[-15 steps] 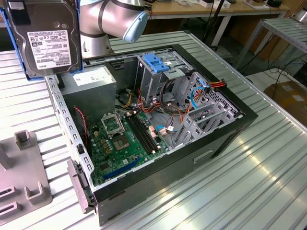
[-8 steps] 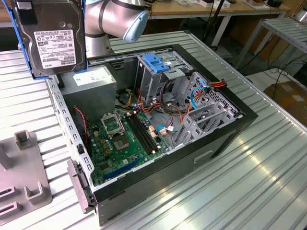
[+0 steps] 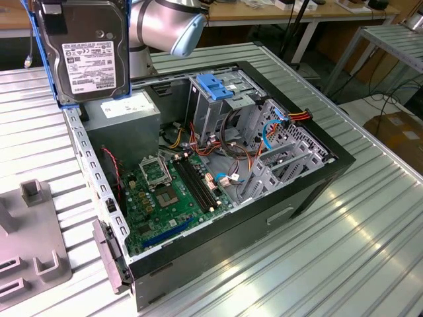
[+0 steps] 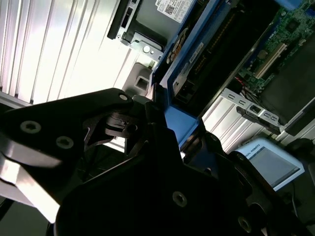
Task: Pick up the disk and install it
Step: 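Pick up the disk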
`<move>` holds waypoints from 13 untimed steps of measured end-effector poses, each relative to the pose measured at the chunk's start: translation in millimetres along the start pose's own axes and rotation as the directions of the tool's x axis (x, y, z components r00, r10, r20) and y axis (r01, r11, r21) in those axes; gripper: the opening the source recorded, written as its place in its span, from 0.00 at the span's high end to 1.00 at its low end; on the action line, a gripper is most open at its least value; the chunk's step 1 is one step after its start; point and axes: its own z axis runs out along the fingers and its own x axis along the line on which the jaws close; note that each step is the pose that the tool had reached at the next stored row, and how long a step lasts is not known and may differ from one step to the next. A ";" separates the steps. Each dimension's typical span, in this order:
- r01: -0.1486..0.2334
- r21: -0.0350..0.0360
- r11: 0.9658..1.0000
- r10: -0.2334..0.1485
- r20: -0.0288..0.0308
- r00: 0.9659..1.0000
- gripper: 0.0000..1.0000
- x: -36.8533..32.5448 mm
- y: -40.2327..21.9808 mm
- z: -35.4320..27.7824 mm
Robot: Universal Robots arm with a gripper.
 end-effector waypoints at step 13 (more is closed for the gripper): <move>-0.002 0.000 1.000 0.002 0.000 1.000 0.63 0.3 -48.5 5.3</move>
